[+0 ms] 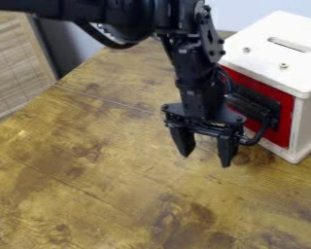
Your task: Close the drawer
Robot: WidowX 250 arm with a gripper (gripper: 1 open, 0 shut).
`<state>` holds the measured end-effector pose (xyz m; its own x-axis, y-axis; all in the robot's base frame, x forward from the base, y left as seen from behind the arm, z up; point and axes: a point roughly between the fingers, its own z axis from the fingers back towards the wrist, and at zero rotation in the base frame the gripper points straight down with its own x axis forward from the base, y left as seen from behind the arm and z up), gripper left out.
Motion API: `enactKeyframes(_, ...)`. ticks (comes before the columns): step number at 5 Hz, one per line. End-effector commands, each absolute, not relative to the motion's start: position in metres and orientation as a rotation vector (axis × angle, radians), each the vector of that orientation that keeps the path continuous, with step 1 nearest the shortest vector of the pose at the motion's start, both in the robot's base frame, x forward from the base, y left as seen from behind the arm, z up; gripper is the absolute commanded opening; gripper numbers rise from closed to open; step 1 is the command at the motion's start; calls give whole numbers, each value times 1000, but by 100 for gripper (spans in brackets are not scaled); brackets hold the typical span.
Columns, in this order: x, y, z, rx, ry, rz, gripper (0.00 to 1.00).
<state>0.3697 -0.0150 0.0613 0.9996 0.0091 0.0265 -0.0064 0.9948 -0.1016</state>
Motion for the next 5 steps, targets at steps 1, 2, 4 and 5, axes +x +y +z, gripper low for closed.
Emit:
enactKeyframes(1,374,-26,86,-95,-88,-24,100)
enactKeyframes(2,376,-21,80,-88,-81,-17,100)
enactKeyframes(4,380,-12,70,-77,-71,7,100)
enactKeyframes(5,380,-8,68,-73,-71,20,100)
